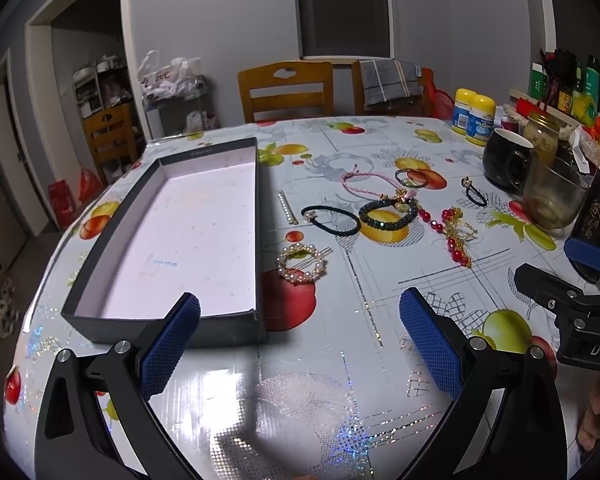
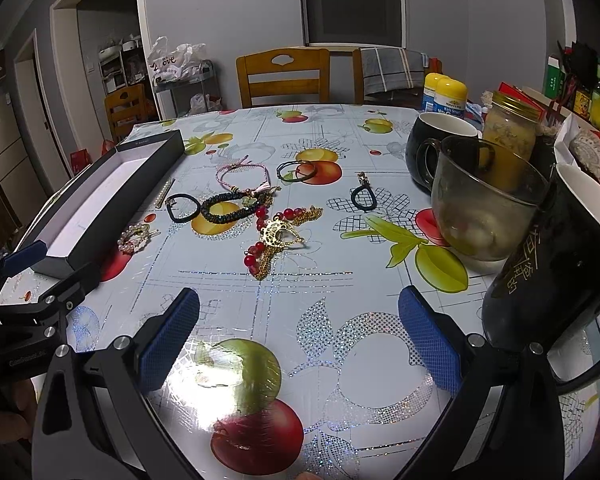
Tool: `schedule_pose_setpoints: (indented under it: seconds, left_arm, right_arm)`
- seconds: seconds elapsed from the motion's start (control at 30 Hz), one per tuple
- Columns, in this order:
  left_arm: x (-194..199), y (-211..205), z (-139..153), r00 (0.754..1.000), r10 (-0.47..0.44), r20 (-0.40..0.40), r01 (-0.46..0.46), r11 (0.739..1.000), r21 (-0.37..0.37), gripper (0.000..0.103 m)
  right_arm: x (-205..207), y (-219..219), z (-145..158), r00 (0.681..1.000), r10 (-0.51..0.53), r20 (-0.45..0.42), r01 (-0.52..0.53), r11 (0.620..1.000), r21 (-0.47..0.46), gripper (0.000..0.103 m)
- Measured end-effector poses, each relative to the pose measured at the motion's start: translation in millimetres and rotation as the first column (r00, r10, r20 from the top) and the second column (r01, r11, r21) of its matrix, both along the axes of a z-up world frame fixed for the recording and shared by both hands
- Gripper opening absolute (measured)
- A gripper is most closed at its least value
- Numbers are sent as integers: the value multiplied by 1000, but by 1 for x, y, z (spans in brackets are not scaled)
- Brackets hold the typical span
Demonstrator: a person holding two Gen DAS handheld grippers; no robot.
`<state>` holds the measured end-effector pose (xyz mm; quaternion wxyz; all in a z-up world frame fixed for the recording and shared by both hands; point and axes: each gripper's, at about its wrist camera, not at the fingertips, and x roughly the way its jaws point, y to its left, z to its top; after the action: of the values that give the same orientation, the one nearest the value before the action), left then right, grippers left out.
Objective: Organize jewelry
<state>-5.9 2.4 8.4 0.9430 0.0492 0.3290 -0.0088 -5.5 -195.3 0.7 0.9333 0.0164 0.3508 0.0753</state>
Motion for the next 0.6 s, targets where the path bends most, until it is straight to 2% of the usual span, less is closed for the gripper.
schedule_pose_setpoints:
  seconds: [0.6]
  left_arm:
    - [-1,-1,0,1000,-5,5,5,1000,-8,101]
  right_arm:
    - [-1,-2,1,1000,-3,3,3,1000,0,98]
